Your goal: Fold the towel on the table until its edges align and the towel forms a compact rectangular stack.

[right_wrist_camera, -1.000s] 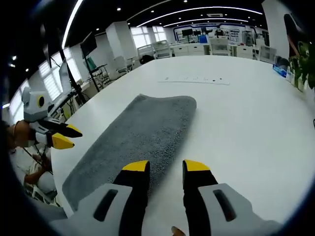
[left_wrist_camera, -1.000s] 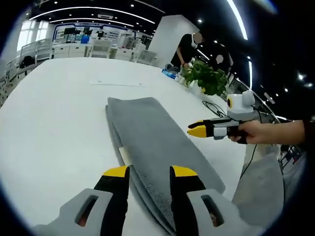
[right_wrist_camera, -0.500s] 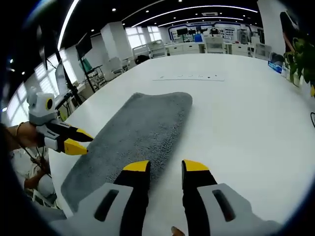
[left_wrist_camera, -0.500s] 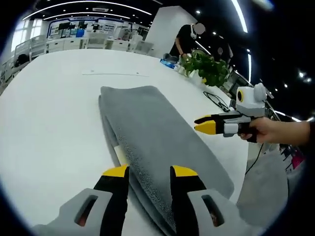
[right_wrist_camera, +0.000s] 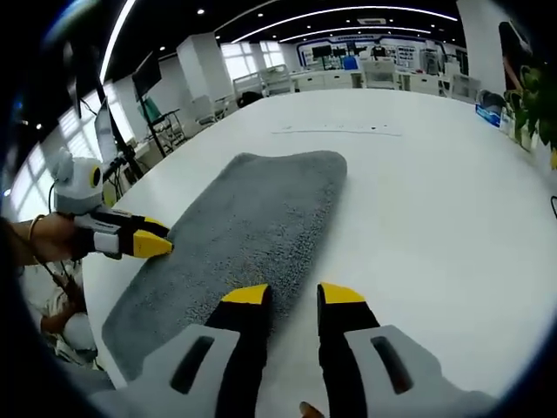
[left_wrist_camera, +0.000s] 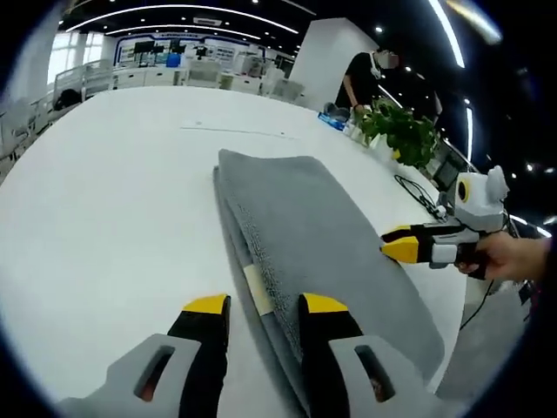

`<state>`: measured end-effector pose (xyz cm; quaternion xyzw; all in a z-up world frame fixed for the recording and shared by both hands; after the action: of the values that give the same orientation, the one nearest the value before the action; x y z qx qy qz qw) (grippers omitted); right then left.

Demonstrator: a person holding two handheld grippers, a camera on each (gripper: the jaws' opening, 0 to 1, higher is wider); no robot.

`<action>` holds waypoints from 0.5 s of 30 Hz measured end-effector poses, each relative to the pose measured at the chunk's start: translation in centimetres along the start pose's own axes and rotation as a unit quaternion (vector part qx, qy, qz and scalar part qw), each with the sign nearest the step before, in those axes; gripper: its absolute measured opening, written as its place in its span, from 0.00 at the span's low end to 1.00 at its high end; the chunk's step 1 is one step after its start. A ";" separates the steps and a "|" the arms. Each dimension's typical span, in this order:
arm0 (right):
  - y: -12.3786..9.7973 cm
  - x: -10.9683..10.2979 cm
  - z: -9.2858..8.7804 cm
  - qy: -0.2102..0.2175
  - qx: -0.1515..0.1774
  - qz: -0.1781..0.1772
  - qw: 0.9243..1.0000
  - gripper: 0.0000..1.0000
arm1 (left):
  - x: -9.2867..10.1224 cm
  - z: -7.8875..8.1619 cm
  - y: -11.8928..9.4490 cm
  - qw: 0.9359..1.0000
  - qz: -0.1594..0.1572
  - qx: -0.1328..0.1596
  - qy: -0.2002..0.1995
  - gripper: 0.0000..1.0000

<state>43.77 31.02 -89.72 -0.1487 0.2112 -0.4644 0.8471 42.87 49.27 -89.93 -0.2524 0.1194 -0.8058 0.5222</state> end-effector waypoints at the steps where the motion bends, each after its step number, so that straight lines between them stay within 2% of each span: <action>1: 0.0 -0.1 -0.1 -0.001 -0.001 0.001 1.000 0.18 | -0.1 0.0 0.2 1.000 0.002 0.001 0.003 0.29; 7: 0.4 -0.7 -0.5 -0.012 -0.011 0.010 1.000 0.11 | 0.4 -0.2 0.6 0.999 -0.003 0.001 0.034 0.21; 9: 0.5 -0.7 -0.7 -0.030 -0.016 0.014 0.999 0.10 | 0.8 -0.4 0.7 1.000 -0.011 -0.002 0.025 0.16; 11: 0.7 -0.8 -0.7 -0.065 -0.018 0.029 0.997 0.08 | 0.8 -0.4 0.9 0.999 -0.014 0.001 0.030 0.11; 15: 0.7 -0.7 -0.7 -0.056 -0.020 0.025 0.998 0.07 | 1.2 -0.4 0.9 0.998 -0.023 -0.010 0.060 0.08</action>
<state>43.59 32.00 -90.53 -0.1863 0.1760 -0.4299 0.8658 43.02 47.79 -90.32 -0.2117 0.1530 -0.8299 0.4931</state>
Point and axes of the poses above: the point that each gripper's makers call its tool centre point, and the gripper's own axes: y roughly forward along the fingers, x roughly to its right, z roughly out of its top, the point moved 1 cm from there along -y, roughly backward along the fingers, and after that the axes turned 14 degrees about x, right-handed, at the moved point
